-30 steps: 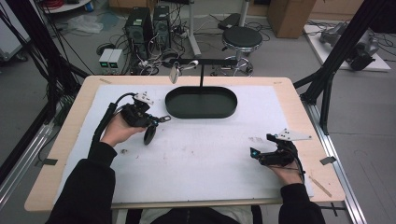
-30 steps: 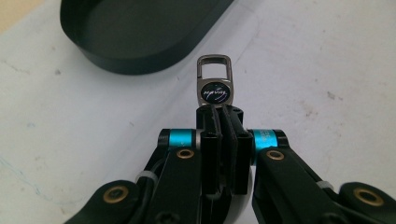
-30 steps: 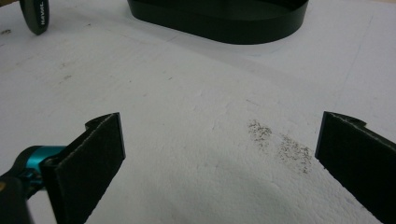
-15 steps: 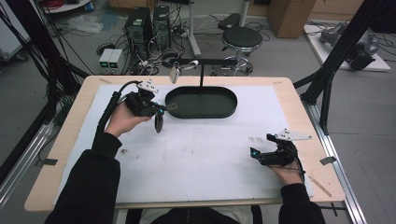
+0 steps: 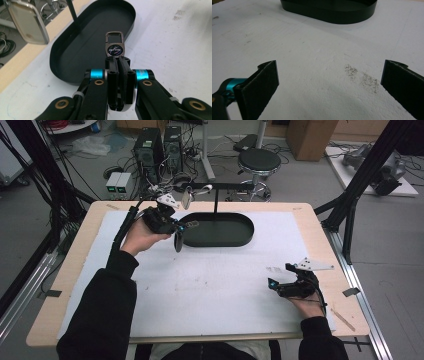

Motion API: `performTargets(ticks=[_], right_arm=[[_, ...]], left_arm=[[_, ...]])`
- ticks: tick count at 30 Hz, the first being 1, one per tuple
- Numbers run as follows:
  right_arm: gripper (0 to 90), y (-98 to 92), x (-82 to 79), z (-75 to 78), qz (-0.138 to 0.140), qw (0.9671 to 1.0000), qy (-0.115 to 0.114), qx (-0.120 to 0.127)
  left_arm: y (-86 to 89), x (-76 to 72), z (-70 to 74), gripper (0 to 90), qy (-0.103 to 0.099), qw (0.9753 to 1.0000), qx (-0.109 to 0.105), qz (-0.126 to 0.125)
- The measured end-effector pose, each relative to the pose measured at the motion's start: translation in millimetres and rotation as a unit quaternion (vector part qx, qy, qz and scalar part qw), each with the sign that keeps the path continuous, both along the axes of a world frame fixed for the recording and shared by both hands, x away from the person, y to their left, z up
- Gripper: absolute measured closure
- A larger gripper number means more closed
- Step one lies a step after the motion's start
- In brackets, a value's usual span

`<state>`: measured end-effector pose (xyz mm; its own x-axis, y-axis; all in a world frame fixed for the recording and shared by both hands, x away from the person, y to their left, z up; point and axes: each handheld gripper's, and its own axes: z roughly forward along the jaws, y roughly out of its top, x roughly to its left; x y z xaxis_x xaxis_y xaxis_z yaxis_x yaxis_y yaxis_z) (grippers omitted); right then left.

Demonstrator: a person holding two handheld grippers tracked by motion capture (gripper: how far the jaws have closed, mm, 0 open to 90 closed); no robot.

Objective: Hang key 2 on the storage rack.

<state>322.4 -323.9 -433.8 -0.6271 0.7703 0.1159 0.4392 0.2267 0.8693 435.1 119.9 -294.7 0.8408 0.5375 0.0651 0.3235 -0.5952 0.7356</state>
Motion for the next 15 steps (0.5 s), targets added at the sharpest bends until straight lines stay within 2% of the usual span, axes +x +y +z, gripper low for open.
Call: performTargets(ticks=[7, 11, 15], right_arm=[[0.7, -0.1, 0.0, 0.1, 0.0, 1.0, 0.0, 0.001], [0.7, -0.4, 0.1, 0.0, 0.002, 1.0, 0.0, 0.001], [0.7, -0.1, 0.1, 0.0, 0.001, 1.0, 0.001, 0.001]], left_arm=[[-8.2, 5.7, 7.2, 85.8, -0.001, 1.0, 0.003, -0.007], [-9.1, 9.0, 8.5, 85.8, -0.001, 0.9999, -0.008, -0.009], [-12.3, 12.7, 10.0, 85.7, -0.001, 1.0, 0.001, -0.006]])
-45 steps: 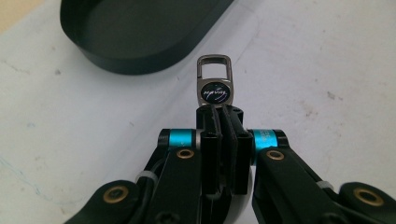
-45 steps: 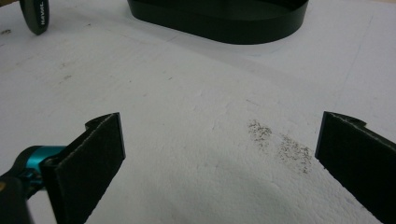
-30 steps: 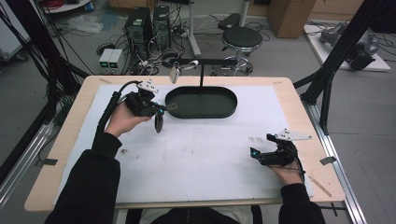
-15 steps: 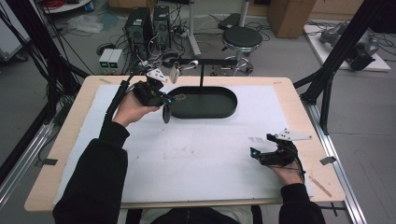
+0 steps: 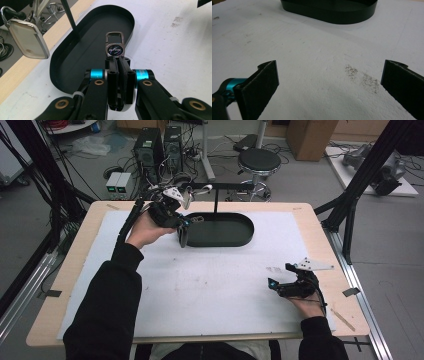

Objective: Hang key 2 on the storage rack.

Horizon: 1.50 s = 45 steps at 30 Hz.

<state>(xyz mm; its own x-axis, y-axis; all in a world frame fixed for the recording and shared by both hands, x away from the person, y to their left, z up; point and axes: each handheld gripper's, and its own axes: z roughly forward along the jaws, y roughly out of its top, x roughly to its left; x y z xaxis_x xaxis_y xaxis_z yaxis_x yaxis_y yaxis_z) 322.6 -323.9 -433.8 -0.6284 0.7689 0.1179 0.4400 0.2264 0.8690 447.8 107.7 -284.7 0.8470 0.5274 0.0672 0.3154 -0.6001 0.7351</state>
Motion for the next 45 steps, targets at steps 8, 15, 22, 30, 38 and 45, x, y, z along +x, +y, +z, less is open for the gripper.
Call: performTargets(ticks=[8, 15, 22, 30, 38, 45], right_arm=[[0.7, -0.7, 0.2, 0.1, 0.001, 1.0, -0.003, -0.001], [0.7, -1.0, 0.6, 0.0, 0.001, 1.0, -0.003, 0.0], [0.7, -1.1, 1.6, -0.4, 0.001, 1.0, -0.002, 0.002], [0.7, -1.9, 0.8, 0.5, 0.001, 1.0, -0.001, 0.007], [0.7, -1.7, 1.8, -0.1, 0.002, 1.0, -0.001, 0.008], [0.7, -2.4, 1.9, 0.0, 0.001, 1.0, -0.002, 0.009]], left_arm=[[-13.9, 6.4, 11.4, 85.7, -0.007, 1.0, 0.0, -0.006], [-28.7, 12.8, 18.4, 85.7, -0.017, 0.9998, 0.005, -0.011], [-44.2, 18.0, 28.6, 85.7, -0.026, 0.9993, 0.015, -0.022], [-60.5, 25.1, 33.7, 85.7, -0.028, 0.999, 0.013, -0.03], [-76.2, 38.7, 41.2, 85.7, -0.032, 0.9988, 0.027, -0.028], [-88.4, 45.9, 49.0, 85.7, -0.042, 0.9984, 0.033, -0.019]])
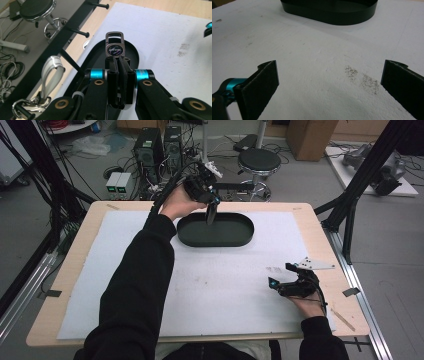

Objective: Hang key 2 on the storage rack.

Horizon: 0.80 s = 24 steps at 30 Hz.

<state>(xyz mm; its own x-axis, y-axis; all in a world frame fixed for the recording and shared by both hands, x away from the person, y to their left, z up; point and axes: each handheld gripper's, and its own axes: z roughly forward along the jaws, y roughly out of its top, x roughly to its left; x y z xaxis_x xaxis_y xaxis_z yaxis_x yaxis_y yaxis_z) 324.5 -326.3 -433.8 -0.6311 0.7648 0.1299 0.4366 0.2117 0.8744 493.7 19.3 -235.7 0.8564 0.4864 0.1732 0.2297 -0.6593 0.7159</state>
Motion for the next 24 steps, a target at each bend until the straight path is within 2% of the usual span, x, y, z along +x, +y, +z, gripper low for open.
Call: performTargets(ticks=[5, 7, 13, 16, 20, 24], right_arm=[[0.7, -0.3, -0.5, 0.4, 0.001, 1.0, 0.0, 0.003], [0.7, -0.6, -0.6, 0.7, 0.001, 1.0, -0.003, 0.003], [0.7, -0.7, -0.4, 0.8, 0.002, 1.0, -0.002, 0.009], [0.7, -1.0, -0.5, 1.0, 0.003, 0.9999, -0.001, 0.01], [0.7, -1.4, -1.4, 1.5, 0.001, 0.9999, 0.001, 0.012], [0.7, -1.8, -1.5, 1.7, 0.002, 0.9999, 0.0, 0.013]], left_arm=[[-2.6, 6.6, -2.4, 85.6, -0.004, 0.9999, 0.001, 0.01], [-3.6, 11.8, -6.1, 85.6, -0.009, 0.9997, 0.004, 0.021], [-8.1, 19.6, -9.2, 85.6, -0.009, 0.9994, -0.016, 0.029], [-10.1, 21.8, -11.4, 85.6, -0.01, 0.9992, -0.015, 0.036], [-14.6, 25.6, -18.3, 85.6, -0.007, 0.999, 0.004, 0.043], [-17.9, 27.7, -22.4, 85.6, -0.008, 0.9988, 0.007, 0.047]])
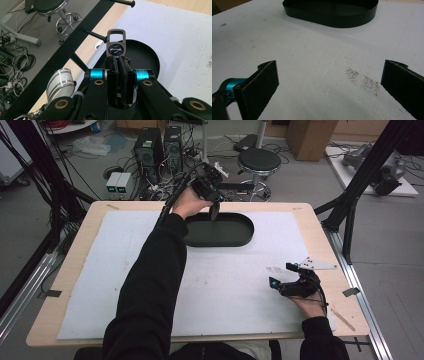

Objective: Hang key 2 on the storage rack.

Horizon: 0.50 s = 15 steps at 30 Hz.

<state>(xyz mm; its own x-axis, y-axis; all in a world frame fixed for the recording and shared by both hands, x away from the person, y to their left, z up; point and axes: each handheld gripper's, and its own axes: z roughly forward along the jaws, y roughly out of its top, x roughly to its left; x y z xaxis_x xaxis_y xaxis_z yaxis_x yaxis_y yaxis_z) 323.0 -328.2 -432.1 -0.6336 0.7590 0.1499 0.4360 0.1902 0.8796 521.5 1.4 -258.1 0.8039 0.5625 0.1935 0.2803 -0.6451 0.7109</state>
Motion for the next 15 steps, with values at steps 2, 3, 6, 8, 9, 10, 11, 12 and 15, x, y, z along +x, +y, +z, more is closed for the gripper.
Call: performTargets(ticks=[2, 3, 6, 8, 9, 10, 11, 12, 15], right_arm=[[0.7, 0.1, -0.2, -0.2, 0.001, 1.0, 0.001, -0.001], [0.7, 0.1, -0.1, -0.2, 0.001, 1.0, 0.001, -0.001], [0.7, -0.1, -0.3, 0.0, 0.001, 1.0, 0.0, -0.001], [0.7, -0.6, -0.4, -0.4, 0.001, 1.0, -0.002, -0.003], [0.7, -0.6, -0.4, -0.4, 0.001, 1.0, -0.002, -0.003], [0.7, -0.6, -0.8, -0.4, 0.0, 1.0, 0.001, -0.001], [0.7, -1.9, -0.4, -1.3, 0.001, 1.0, 0.0, -0.004], [0.7, -1.8, -0.4, -1.4, 0.0, 1.0, 0.001, -0.004], [0.7, -0.9, -0.8, -1.3, 0.002, 1.0, 0.004, -0.002]], left_arm=[[-2.9, 0.2, -1.1, 85.6, 0.002, 1.0, 0.003, -0.002], [-4.3, 0.1, -2.5, 85.5, 0.0, 1.0, 0.006, -0.002], [-5.1, 0.5, -4.4, 85.5, -0.011, 0.9998, 0.018, 0.006], [-3.9, -1.0, -3.4, 85.5, -0.012, 0.9999, 0.008, 0.003], [-3.9, -1.0, -3.4, 85.6, -0.012, 0.9999, 0.008, 0.003], [-3.3, -2.6, -2.4, 85.6, -0.016, 0.9999, 0.005, -0.001], [-2.0, -5.3, 0.0, 85.5, -0.02, 0.9998, -0.006, -0.007], [-1.4, -6.5, 1.1, 85.5, -0.022, 0.9997, -0.01, -0.008], [0.6, -6.1, 3.2, 85.5, -0.037, 0.9993, -0.009, 0.004]])
